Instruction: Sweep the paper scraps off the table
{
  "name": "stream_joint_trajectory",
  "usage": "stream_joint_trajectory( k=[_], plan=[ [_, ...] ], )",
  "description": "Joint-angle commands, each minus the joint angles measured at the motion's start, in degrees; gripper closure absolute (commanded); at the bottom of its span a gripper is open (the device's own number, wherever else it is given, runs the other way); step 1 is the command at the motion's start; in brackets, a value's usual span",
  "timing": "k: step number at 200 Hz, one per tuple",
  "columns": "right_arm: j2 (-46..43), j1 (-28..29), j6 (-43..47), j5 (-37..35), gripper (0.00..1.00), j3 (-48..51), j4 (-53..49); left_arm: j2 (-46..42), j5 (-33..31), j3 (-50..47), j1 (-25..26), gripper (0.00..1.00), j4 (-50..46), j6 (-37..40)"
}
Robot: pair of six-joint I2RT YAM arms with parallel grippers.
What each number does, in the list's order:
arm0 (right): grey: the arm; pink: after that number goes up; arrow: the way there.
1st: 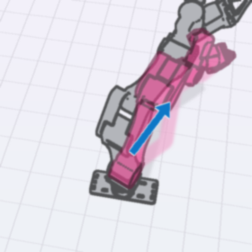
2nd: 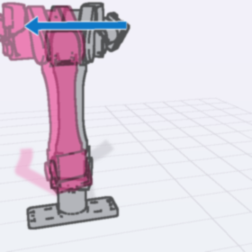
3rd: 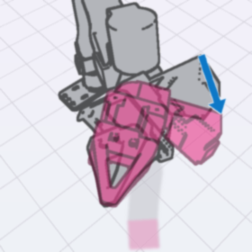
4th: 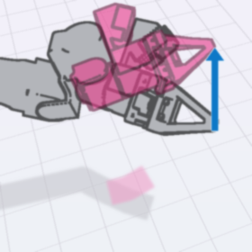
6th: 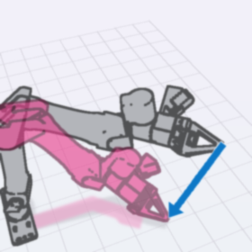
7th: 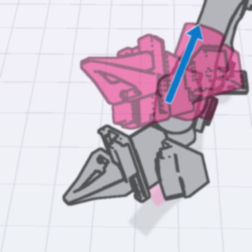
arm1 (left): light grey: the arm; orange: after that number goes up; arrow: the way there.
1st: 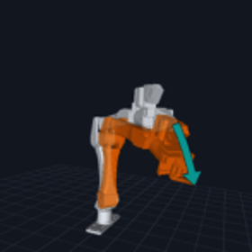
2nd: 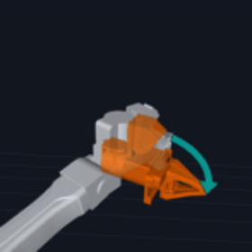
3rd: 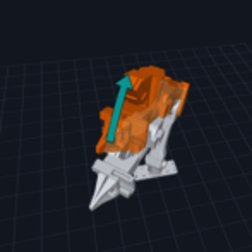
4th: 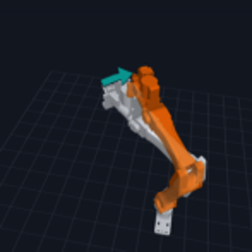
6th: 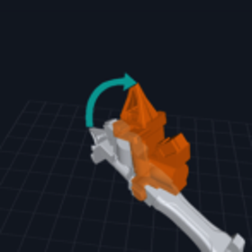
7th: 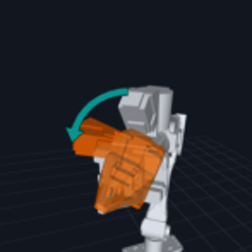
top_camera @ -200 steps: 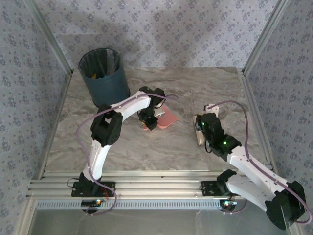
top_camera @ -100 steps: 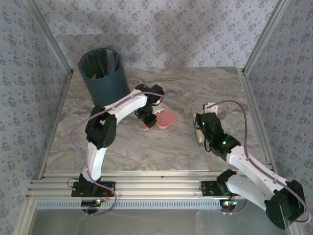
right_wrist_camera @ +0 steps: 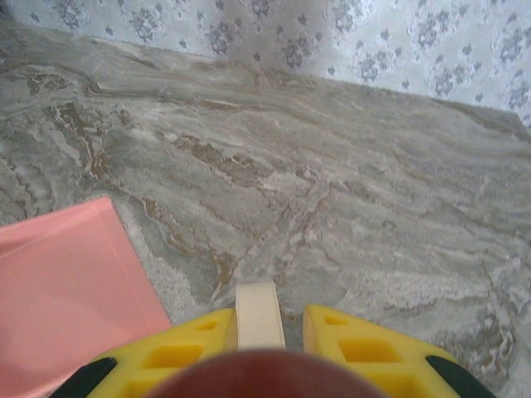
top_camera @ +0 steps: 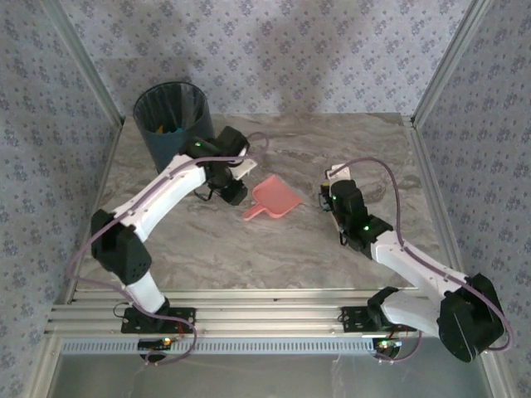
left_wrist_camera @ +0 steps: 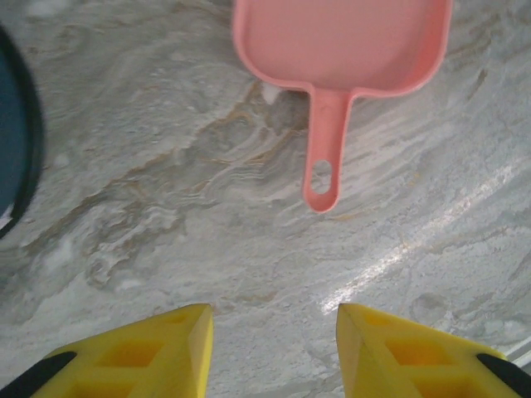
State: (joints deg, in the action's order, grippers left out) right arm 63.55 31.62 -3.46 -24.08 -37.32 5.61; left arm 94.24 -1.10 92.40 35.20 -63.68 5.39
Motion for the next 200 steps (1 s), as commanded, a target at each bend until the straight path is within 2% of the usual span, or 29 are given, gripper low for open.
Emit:
stream_joint_trajectory(
  k=[1,30,62,122,200],
  plan=[
    [1.3,-0.6,4.3,0.9,1.00,-3.2,4.4,-6.4,0.8,-3.5,-1.9,0.56,3.8,-3.1],
    [4.0,-0.7,6.8,1.1,1.00,-4.6,6.4,-15.2,4.2,-12.0,-5.5,0.56,11.7,-5.2],
    [7.2,-0.7,10.0,0.9,1.00,-6.2,9.1,-22.5,3.6,-20.4,-8.1,0.56,20.1,-6.9],
    [14.4,0.4,13.9,1.8,1.00,-10.1,14.3,-24.5,0.9,-24.0,-8.2,0.56,23.1,-7.9],
    [25.0,5.3,22.0,0.1,1.00,-13.9,22.9,-27.1,-0.9,-26.4,-8.3,0.56,24.5,-6.5]
  ],
)
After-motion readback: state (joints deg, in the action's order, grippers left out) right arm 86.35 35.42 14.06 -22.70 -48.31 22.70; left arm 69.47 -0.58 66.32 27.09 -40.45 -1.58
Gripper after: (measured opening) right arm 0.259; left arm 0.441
